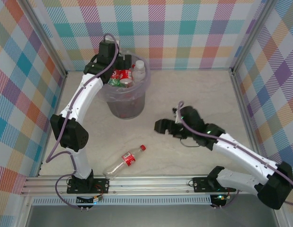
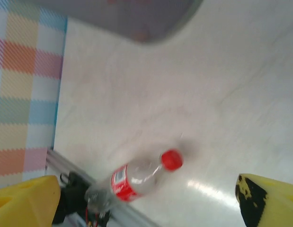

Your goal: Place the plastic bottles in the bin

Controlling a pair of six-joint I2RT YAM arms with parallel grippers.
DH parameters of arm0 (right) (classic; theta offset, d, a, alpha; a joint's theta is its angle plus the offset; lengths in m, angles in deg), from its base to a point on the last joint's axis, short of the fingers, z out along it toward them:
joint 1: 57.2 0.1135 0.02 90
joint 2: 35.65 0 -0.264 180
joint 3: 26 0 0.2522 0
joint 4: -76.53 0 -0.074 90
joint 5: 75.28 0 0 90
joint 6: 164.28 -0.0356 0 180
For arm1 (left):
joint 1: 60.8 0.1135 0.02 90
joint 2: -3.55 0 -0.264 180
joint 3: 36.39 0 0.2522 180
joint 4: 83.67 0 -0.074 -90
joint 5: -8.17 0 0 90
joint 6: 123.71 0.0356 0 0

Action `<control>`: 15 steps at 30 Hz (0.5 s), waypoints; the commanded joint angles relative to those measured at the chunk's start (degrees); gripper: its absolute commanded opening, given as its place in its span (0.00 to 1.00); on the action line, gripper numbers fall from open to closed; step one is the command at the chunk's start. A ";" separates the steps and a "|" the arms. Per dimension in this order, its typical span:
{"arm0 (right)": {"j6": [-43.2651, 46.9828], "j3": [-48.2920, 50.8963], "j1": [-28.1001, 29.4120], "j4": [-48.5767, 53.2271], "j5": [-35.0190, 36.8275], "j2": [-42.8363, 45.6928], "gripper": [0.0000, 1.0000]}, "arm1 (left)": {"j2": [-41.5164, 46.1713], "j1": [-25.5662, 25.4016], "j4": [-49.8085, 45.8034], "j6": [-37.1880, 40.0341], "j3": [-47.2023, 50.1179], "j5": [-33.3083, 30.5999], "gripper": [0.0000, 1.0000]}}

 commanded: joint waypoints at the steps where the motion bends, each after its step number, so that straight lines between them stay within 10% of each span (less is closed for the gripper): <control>1: -14.24 3.34 8.42 -3.47 4.94 -4.79 0.93 | 0.79 0.59 -0.46 2.17 -3.56 1.40 1.00; 15: -21.63 -3.16 18.59 -18.26 -0.28 -30.04 0.89 | 7.53 0.59 -2.41 8.60 -8.61 -1.35 1.00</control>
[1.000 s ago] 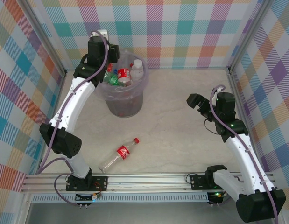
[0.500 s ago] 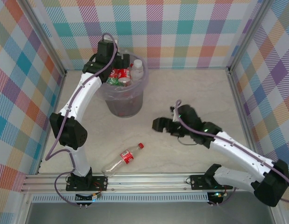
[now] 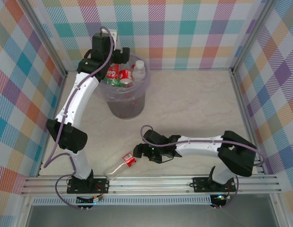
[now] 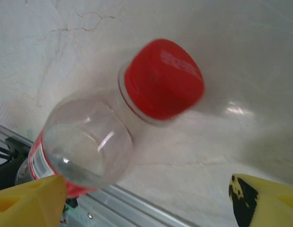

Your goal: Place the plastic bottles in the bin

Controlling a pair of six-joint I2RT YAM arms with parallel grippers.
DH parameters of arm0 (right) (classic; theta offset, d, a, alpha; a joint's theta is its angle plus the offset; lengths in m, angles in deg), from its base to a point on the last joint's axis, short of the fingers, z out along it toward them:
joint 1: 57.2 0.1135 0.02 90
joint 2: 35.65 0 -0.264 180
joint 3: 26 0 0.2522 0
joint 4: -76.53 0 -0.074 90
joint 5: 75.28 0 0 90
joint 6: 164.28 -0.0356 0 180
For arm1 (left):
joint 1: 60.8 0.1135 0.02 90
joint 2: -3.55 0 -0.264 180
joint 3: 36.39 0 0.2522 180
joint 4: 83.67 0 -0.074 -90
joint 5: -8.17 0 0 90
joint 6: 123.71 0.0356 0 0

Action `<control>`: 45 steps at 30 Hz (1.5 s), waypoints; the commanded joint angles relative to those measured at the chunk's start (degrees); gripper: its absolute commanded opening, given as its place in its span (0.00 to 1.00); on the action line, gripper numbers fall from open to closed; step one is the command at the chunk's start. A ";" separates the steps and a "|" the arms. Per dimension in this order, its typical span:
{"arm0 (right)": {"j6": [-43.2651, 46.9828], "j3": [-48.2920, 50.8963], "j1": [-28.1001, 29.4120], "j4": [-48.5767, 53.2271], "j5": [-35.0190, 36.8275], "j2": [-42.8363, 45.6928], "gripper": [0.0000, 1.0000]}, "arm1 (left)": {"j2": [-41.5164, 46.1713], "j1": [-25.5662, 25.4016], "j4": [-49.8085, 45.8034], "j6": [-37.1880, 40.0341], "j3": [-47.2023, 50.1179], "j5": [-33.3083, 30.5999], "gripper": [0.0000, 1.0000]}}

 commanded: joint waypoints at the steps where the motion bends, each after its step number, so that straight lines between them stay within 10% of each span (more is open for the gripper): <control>1: -1.53 -3.43 0.16 -5.93 -0.08 -2.05 0.89 | 5.93 0.59 -1.21 3.33 -2.33 -2.37 1.00; 24: 5.71 -9.31 -8.57 -10.67 0.77 -14.20 0.73 | 40.46 -3.60 -8.32 -19.07 42.39 -0.28 0.98; 45: 3.44 -8.81 -6.73 -12.39 2.18 -15.44 0.53 | 49.52 -7.93 -23.75 -25.48 55.97 2.63 0.98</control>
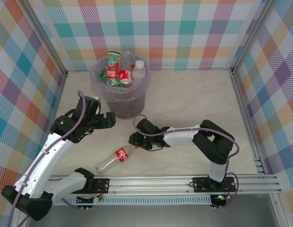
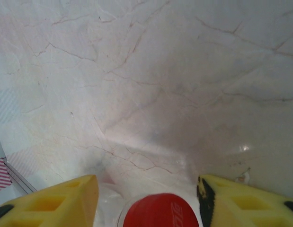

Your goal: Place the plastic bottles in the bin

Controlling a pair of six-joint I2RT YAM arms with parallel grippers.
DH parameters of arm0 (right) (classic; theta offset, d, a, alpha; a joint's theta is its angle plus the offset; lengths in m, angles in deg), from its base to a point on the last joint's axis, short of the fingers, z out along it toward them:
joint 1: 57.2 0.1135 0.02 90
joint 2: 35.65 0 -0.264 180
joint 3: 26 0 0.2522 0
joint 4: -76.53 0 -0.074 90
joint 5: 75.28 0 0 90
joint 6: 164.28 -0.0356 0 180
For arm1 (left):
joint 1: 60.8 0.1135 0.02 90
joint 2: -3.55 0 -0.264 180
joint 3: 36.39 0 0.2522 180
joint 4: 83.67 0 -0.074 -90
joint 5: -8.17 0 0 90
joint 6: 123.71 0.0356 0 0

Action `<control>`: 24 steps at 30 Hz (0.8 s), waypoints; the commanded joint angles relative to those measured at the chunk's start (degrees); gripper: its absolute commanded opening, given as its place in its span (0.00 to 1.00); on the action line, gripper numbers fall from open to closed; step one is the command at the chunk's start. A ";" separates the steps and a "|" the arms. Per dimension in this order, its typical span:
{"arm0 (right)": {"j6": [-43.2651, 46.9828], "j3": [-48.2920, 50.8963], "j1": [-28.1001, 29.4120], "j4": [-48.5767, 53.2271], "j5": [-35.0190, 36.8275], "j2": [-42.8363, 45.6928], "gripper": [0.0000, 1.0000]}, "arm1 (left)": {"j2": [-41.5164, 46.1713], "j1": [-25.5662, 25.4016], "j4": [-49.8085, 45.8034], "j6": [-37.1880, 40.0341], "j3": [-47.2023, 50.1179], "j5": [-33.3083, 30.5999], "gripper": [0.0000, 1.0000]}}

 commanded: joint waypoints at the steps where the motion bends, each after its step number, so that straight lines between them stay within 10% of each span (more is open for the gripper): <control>1: 0.06 -0.37 0.01 -0.29 1.72 -0.12 0.51 | 0.95 -0.50 -0.09 -1.17 0.67 1.05 0.99; 9: 4.10 2.16 -3.54 6.57 4.54 6.88 0.58 | -1.67 -2.78 -2.45 2.50 0.05 7.17 1.00; 16: 14.35 8.22 -11.01 21.94 10.91 26.10 0.70 | -5.49 -18.40 -9.85 -2.33 3.80 5.67 1.00; 24: 16.25 13.38 -19.66 29.64 14.51 48.20 0.77 | -8.97 -27.62 3.55 -12.96 16.85 7.70 1.00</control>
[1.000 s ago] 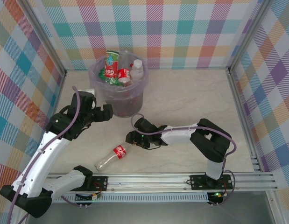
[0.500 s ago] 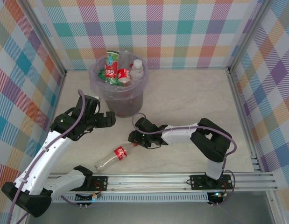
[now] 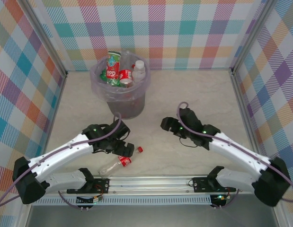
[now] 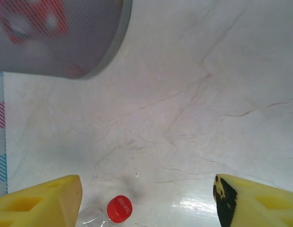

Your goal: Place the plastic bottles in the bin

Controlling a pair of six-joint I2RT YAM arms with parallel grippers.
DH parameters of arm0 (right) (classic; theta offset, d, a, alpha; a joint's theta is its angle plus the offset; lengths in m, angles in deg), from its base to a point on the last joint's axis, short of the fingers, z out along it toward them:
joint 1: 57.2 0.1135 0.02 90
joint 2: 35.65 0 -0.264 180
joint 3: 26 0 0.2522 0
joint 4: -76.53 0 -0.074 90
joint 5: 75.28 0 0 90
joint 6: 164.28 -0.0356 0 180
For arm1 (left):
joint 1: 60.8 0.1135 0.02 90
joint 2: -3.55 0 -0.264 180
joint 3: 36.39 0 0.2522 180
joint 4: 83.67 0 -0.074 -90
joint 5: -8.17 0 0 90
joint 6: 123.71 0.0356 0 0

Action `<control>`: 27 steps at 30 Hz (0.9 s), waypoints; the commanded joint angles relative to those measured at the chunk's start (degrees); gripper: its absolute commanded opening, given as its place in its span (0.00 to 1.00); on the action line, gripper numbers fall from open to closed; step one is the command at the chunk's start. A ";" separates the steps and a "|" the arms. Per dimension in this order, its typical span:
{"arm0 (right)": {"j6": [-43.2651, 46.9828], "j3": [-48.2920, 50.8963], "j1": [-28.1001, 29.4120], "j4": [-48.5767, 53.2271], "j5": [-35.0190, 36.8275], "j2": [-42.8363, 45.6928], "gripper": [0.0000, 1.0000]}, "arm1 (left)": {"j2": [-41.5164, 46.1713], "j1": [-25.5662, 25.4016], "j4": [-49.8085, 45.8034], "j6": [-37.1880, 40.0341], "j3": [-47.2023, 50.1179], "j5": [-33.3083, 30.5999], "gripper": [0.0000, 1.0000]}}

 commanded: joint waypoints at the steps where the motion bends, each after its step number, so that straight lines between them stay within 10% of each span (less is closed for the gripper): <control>1: 3.04 1.24 -3.18 7.03 2.94 6.41 0.79 | -2.88 -4.05 6.10 -5.83 3.41 0.97 1.00; 12: 6.82 -1.31 -7.45 10.69 3.19 11.38 0.90 | -13.82 -5.96 15.93 -4.62 8.35 2.78 1.00; 27: 6.71 1.46 -10.92 10.72 2.81 15.05 0.90 | -19.92 -5.96 10.94 1.57 -0.78 -2.23 0.63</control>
